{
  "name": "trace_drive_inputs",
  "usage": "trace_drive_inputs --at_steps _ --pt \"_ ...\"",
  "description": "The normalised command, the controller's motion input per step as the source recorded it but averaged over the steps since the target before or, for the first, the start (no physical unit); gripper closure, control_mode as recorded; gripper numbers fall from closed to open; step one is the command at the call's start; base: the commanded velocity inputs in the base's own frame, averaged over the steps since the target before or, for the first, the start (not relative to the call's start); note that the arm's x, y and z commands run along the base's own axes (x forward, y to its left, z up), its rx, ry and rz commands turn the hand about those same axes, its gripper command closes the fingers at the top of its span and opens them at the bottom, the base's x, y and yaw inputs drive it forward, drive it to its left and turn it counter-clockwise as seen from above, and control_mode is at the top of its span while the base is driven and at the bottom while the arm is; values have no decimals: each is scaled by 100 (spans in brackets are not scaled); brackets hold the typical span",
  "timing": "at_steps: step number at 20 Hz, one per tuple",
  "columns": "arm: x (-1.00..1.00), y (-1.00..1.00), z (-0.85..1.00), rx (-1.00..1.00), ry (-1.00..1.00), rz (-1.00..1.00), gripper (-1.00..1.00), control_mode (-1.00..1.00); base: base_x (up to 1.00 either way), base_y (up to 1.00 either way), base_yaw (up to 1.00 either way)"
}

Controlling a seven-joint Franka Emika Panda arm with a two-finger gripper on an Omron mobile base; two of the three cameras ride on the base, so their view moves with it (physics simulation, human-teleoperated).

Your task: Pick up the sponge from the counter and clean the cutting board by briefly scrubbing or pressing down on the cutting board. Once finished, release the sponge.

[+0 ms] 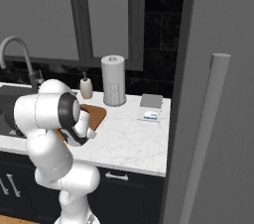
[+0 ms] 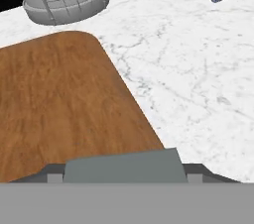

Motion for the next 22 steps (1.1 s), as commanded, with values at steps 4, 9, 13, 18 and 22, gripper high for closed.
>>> trace_drive_inputs --at_steps 4,9,13,18,22 --pt "-80 -1 -33 0 0 -6 100 -100 0 0 0" --pt "-43 -60 57 4 -1 0 100 -100 0 0 0" --pt "1 -98 93 11 0 0 100 -100 0 0 0" --pt "22 -89 100 17 0 0 100 -100 0 0 0" --pt "1 -64 100 14 23 0 100 -100 0 0 0"
